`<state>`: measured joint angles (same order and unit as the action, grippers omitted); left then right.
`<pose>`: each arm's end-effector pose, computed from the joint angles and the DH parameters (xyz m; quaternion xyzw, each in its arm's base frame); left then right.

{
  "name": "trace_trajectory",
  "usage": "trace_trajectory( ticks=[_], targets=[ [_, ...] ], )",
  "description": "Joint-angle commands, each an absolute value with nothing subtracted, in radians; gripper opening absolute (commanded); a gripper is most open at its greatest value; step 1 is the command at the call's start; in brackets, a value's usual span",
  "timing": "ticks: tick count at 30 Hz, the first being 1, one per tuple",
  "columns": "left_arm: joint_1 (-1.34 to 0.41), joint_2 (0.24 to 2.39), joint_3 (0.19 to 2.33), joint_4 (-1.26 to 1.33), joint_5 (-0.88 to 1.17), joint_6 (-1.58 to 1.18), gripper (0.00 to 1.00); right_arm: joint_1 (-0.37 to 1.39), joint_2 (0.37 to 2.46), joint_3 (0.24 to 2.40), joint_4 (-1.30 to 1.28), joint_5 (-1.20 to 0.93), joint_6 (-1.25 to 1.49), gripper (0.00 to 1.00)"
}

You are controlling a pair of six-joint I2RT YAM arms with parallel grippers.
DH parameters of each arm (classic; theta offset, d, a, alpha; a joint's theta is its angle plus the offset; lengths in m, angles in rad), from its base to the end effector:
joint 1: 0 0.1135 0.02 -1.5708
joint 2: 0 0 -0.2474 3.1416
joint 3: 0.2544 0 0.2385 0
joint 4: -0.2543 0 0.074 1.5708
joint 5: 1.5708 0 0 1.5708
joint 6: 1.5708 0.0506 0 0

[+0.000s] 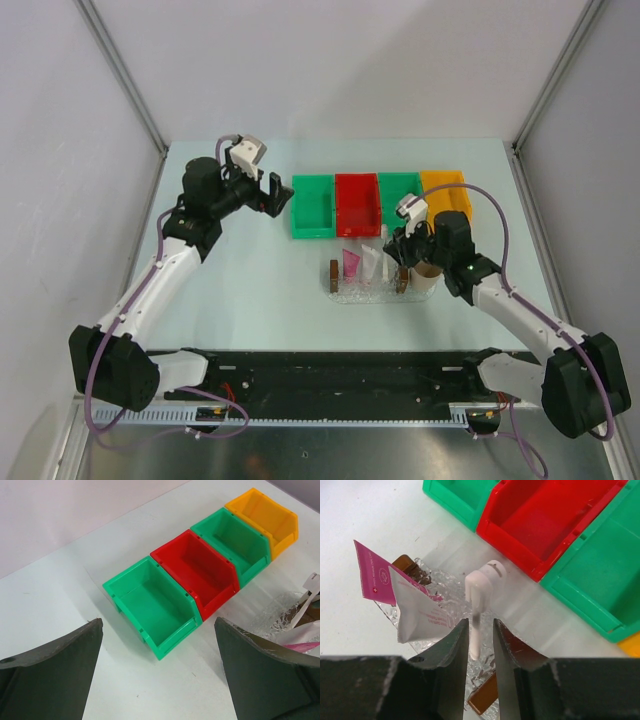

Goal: Prepare toiletry sets of a toothbrush and toothpaste on the tray

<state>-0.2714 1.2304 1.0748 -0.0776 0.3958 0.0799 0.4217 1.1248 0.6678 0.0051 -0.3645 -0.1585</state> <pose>0.2762 -0.0971 0.3424 0.2545 0.7361 -0.2117 0.5904 0.2262 0.1212 0.2358 -0.3306 0.7711 0.2208 0.4973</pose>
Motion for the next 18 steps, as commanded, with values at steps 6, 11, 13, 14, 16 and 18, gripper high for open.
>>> trace_trajectory(
  ticks=[6,11,13,14,16,18],
  targets=[
    [-0.261,1.233,1.083,-0.064,0.419,0.129,0.98,0.382,1.045,0.672,0.018,-0.383,-0.173,0.34],
    [-0.259,1.229,1.085,-0.063,0.414,0.136,0.98,0.371,1.009,0.689,0.005,-0.377,-0.184,0.36],
    [-0.258,1.224,1.083,-0.064,0.411,0.141,0.98,0.359,0.993,0.698,-0.015,-0.365,-0.187,0.36],
    [-0.258,1.221,1.083,-0.064,0.407,0.143,0.98,0.354,0.985,0.710,-0.027,-0.356,-0.187,0.36],
    [-0.256,1.215,1.085,-0.063,0.393,0.141,0.99,0.344,0.965,0.725,-0.040,-0.298,-0.186,0.36],
    [-0.252,1.207,1.088,-0.063,0.376,0.115,1.00,0.331,0.947,0.750,-0.047,-0.226,-0.192,0.36]
  ],
)
